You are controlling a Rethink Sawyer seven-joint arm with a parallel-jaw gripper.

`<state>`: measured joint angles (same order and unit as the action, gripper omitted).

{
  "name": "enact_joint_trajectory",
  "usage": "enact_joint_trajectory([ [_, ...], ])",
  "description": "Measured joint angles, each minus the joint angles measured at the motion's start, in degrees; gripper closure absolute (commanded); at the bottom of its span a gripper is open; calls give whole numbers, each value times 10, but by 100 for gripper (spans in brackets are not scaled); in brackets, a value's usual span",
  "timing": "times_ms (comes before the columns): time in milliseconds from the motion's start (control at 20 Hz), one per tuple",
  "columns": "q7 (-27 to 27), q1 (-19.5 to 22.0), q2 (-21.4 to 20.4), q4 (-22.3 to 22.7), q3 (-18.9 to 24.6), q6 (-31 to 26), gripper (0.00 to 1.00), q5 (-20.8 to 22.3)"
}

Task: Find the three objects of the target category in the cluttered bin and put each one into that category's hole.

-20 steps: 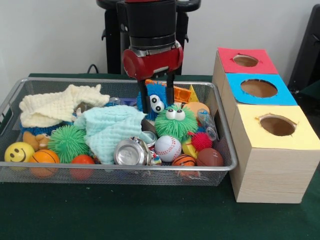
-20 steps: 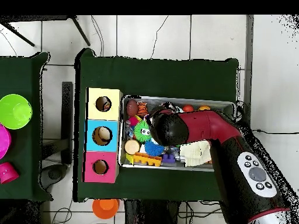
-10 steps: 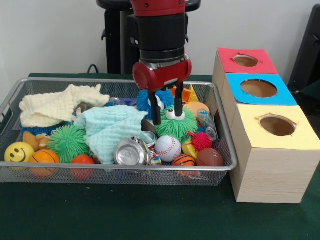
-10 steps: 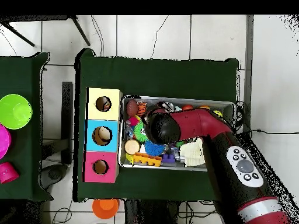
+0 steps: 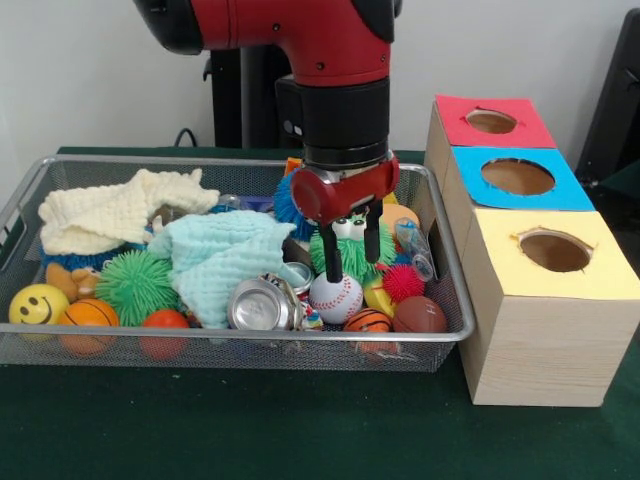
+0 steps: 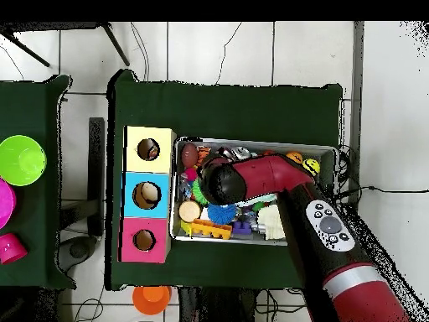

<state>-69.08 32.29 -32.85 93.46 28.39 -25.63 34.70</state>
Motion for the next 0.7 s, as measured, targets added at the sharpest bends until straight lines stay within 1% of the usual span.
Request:
enact_joint_trajectory([
  [150,0,-8,1,-7,-15,16,0,12],
  [450,0,-11,3,-22,-24,24,0,14],
  [700,0,-11,20,-43,-27,24,0,14],
])
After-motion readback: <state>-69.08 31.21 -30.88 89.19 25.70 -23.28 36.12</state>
